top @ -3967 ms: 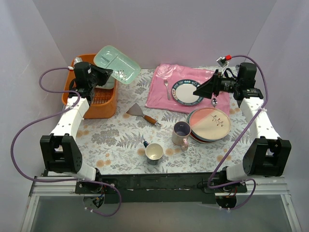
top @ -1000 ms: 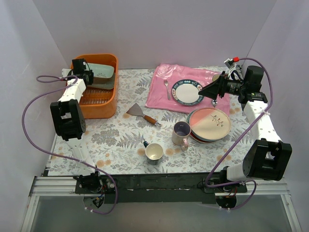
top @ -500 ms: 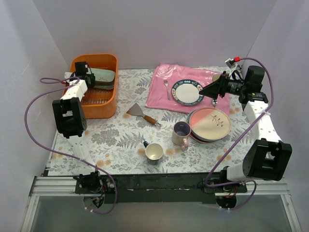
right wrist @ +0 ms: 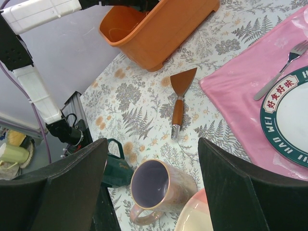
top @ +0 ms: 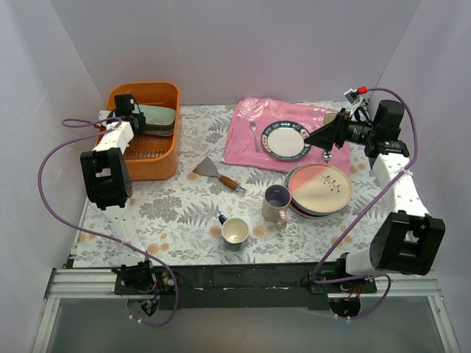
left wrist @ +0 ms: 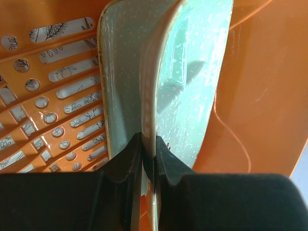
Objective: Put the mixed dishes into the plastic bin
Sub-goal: Place the plate in the plastic bin.
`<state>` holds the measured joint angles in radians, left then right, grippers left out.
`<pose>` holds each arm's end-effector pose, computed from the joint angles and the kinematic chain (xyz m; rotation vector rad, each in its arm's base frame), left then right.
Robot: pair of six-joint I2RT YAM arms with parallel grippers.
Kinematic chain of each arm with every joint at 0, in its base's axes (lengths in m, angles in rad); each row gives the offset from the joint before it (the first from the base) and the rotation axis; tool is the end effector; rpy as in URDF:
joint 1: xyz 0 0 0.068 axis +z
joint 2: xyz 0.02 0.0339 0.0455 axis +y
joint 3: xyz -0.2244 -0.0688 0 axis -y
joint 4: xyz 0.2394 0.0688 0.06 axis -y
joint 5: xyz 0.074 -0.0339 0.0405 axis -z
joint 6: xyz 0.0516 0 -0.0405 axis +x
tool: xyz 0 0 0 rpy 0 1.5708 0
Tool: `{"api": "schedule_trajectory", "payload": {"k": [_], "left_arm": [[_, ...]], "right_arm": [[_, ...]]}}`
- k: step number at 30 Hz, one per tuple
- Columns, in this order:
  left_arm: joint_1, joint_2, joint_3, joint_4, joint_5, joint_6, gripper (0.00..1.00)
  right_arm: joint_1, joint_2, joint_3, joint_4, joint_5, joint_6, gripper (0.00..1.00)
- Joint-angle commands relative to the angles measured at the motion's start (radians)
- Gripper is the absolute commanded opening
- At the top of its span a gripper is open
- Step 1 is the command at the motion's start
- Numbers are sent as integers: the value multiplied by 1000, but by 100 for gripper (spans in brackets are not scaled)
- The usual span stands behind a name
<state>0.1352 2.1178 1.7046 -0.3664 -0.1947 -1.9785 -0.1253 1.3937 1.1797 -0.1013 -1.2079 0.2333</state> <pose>0.4631 0.0731 0.1764 -2.1682 1.1101 -0.6660 0.3185 0.0085 0.3136 -0.5159 1.7616 1.1951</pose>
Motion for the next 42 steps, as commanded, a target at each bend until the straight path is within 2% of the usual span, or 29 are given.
{"api": "schedule_trajectory", "payload": {"k": [1,4,21,34,42], "left_arm": [[0,-32,55,101,8,-144,6],[0,-28,56,103,11,-145,7],[0,-24,35,103,24,-141,28],[3,-76,-60,99,38,-125,54],[3,-93,-68,46,26,-102,69]], "right_arm": [[-10,-21,0,40,-15,8,83],[-11,-21,-2,40,-15,9,83],[-19,-24,-8,48,-15,18,83],[-20,-30,-14,66,-18,35,83],[-20,-38,-22,71,-21,41,83]]}}
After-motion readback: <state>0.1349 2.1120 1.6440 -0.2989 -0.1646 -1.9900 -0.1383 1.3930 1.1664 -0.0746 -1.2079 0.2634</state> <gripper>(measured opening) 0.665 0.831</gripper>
